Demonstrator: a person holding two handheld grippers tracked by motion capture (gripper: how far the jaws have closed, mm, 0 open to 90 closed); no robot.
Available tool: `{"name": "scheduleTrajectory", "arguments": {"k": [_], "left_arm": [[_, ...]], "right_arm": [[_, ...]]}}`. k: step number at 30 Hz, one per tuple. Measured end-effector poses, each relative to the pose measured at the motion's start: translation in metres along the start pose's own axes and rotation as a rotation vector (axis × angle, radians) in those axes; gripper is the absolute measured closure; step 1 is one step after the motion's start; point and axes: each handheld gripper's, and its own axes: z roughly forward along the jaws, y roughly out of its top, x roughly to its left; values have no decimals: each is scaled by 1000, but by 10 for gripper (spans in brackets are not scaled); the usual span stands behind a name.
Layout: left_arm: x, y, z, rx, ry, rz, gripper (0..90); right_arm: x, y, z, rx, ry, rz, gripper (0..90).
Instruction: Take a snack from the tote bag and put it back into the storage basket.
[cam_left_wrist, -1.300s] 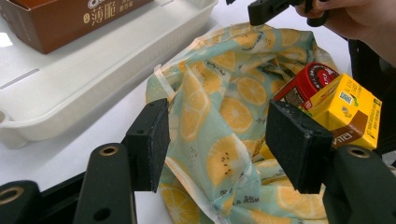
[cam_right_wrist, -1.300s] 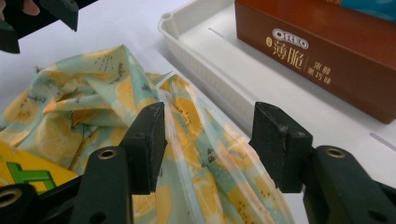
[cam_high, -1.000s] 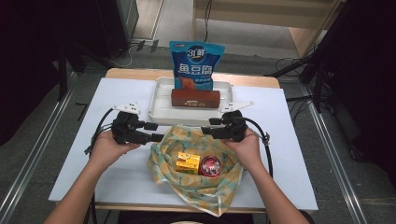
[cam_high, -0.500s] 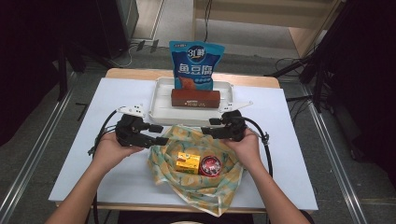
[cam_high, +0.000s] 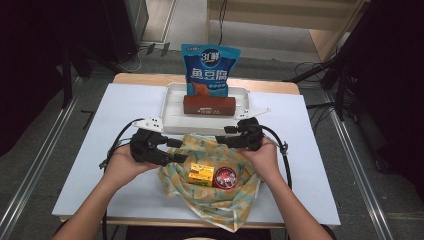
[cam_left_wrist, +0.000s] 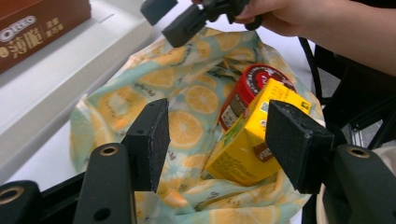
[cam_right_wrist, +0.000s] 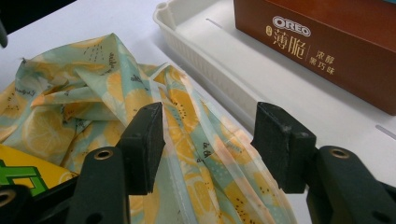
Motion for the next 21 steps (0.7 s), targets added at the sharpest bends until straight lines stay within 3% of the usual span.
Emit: {"name": "scheduleTrajectory", "arguments": {"k": [11,21], "left_arm": [[-17,1,14,24,-31,43,405],[-25,-1,27,39,-65,56,404]], "right_arm": [[-2,1,3,6,0,2,446],[-4,1,4,2,-3,4,447]]}}
